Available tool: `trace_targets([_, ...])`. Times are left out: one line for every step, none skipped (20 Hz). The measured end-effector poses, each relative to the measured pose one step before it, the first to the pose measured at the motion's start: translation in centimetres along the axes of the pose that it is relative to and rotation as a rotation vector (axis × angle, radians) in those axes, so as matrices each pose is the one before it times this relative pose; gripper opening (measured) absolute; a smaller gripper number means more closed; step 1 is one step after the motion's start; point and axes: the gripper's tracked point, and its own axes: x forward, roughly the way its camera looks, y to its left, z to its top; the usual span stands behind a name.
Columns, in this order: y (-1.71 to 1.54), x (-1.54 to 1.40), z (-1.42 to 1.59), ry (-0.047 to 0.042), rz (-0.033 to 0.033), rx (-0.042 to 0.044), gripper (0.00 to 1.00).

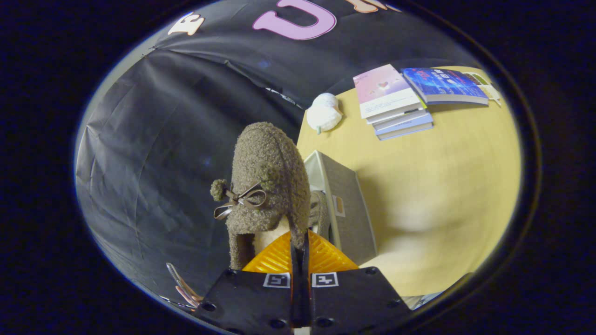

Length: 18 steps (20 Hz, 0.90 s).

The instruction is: Open the storage box then place both shoes into the box .Put the left shoe in first, then the right shoe, with the right side of both shoes facing outward in a uniform manner.

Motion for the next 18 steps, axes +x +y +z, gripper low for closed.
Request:
trace_targets([0.439, 0.845, -0.2, 0.00775, -0.01304, 0.00091, 0.03])
trace_targets([0.177, 1.022, -0.197, 0.00901, -0.02219, -0.00855, 0.03])
trace_targets([0.029, 0.897, -0.373, 0.00684, -0.02706, -0.01352, 0.03])
trace_targets([-0.059, 0.926, -0.463, 0.00853, -0.02616, -0.01374, 0.03])
trace_targets([0.055, 0.14, -0.412, 0.01029, -0.02351, -0.01178, 0.03])
trace_targets([0.084, 0.579, -0.389, 0.01081, -0.02113, -0.00877, 0.03])
trace_targets([0.011, 0.583, -0.608, 0.00908, -0.02252, -0.00932, 0.03])
trace_targets([-0.108, 0.349, -0.428, 0.00529, -0.02346, -0.01105, 0.03])
trace_targets([0.041, 0.303, -0.198, 0.00134, -0.02104, -0.0117, 0.03])
trace_targets([-0.09, 0.188, -0.191, -0.00037, -0.01862, -0.00835, 0.03])
trace_targets([-0.127, 0.242, -0.074, -0.00128, -0.01517, -0.00221, 0.03])
trace_targets([-0.219, 0.202, 0.146, -0.00938, -0.01932, 0.00234, 0.03])
trace_targets([-0.674, 0.375, 0.31, -0.01015, -0.02654, -0.00298, 0.03])
trace_targets([-0.904, 0.382, 0.293, -0.0102, -0.03534, -0.01124, 0.03])
trace_targets([-1.156, 0.967, 0.378, -0.0101, -0.03699, -0.0224, 0.03])
trace_targets([-0.803, 0.686, 0.145, -0.0041, -0.03109, -0.02154, 0.03])
trace_targets([0.198, 0.199, -0.084, 0.00543, -0.01032, -0.00409, 0.03])
trace_targets([0.289, 0.351, -0.336, 0.01364, -0.00092, 0.00162, 0.03])
